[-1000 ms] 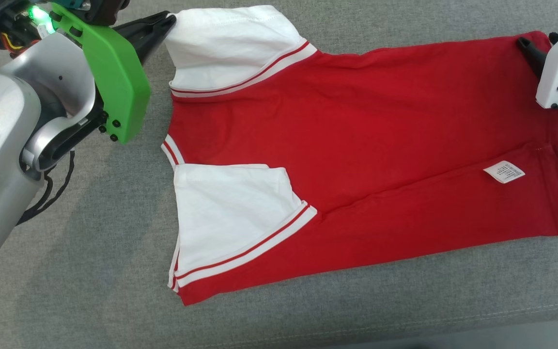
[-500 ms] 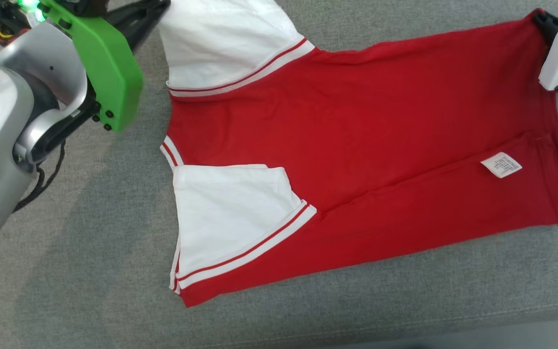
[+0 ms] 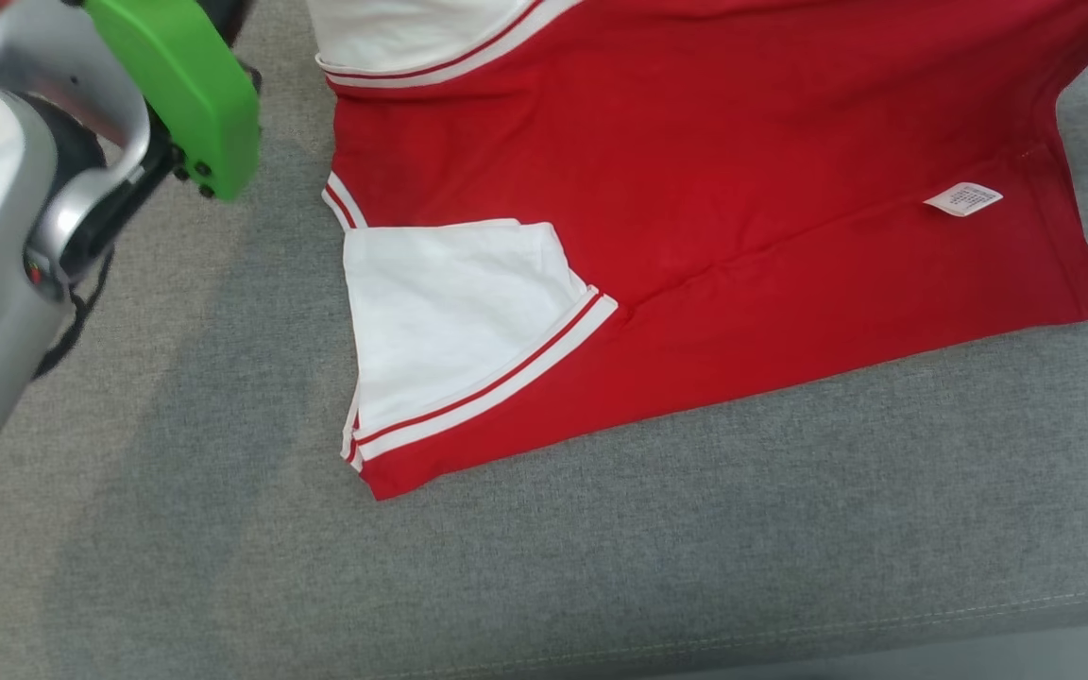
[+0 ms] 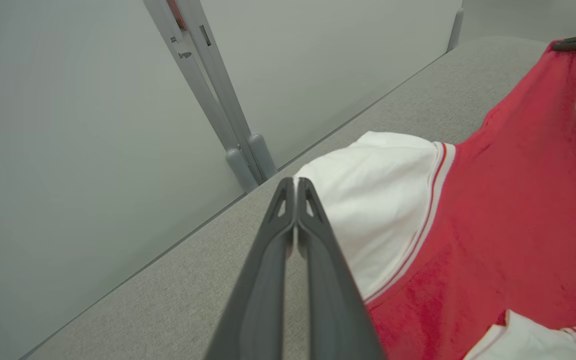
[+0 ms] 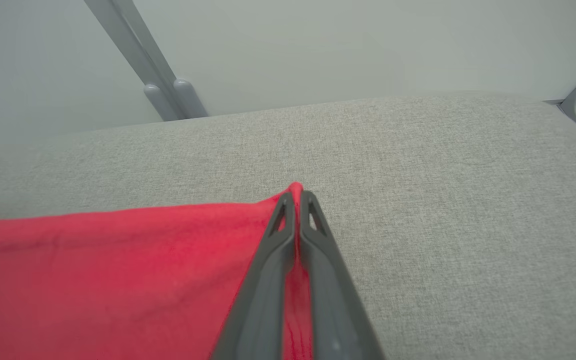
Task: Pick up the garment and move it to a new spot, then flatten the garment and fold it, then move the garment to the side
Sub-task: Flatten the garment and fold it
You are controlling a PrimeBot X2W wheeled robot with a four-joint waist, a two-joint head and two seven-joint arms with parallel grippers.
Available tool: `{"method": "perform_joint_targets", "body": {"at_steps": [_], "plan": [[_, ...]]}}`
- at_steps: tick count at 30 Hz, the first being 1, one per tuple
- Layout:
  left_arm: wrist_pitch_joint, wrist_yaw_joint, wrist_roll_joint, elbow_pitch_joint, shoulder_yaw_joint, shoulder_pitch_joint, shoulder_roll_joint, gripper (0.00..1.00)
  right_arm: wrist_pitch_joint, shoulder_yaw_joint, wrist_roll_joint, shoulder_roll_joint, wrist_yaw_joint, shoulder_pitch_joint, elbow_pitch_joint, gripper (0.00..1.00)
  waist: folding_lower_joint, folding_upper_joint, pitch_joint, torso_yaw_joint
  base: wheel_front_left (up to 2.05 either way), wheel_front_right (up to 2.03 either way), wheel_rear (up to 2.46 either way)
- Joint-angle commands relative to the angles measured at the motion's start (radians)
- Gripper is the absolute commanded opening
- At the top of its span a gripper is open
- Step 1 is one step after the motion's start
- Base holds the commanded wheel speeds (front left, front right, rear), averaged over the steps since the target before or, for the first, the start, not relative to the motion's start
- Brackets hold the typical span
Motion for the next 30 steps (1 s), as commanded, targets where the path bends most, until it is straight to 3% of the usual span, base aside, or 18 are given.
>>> {"method": "perform_joint_targets", "body": {"at_steps": [1,7,18,27,28,29,30], "plan": [[0.002,-0.003,-0.015,-0.016,-0.005,0.034,0.013,0.00,-0.013,0.004,0.019,-0.013,0.000,0.032,-0.015,0.00,0.0000,-0.0001,-0.015,0.009,0.00,0.00,0.00],[0.004,0.024,-0.078,-0.130,-0.008,0.170,0.059,0.00,-0.061,0.031,0.103,-0.071,0.000,0.154,-0.107,0.00,0.0000,-0.0001,-0.050,0.029,0.00,0.00,0.00],[0.008,0.143,-0.161,-0.431,-0.021,0.430,0.163,0.00,-0.152,0.055,0.199,-0.174,0.000,0.347,-0.221,0.00,0.0000,-0.0001,-0.098,0.056,0.00,0.00,0.00],[-0.033,0.201,-0.164,-0.471,-0.079,0.581,0.146,0.00,-0.164,0.077,0.251,-0.201,0.000,0.454,-0.245,0.00,0.0000,-0.0001,-0.114,0.062,0.00,0.00,0.00],[-0.041,0.205,-0.163,-0.460,-0.086,0.595,0.136,0.12,-0.162,0.079,0.259,-0.200,0.000,0.461,-0.242,0.33,0.0000,-0.0001,-0.118,0.063,0.00,0.00,0.00],[-0.046,0.205,-0.159,-0.454,-0.092,0.603,0.131,0.36,-0.164,0.079,0.263,-0.199,0.000,0.466,-0.239,0.86,0.0000,-0.0001,-0.122,0.063,0.00,0.00,0.00],[-0.061,0.208,-0.153,-0.445,-0.097,0.616,0.122,0.76,-0.176,0.072,0.267,-0.196,0.000,0.470,-0.231,1.00,0.0000,-0.0001,-0.129,0.063,0.00,0.00,0.00]]}}
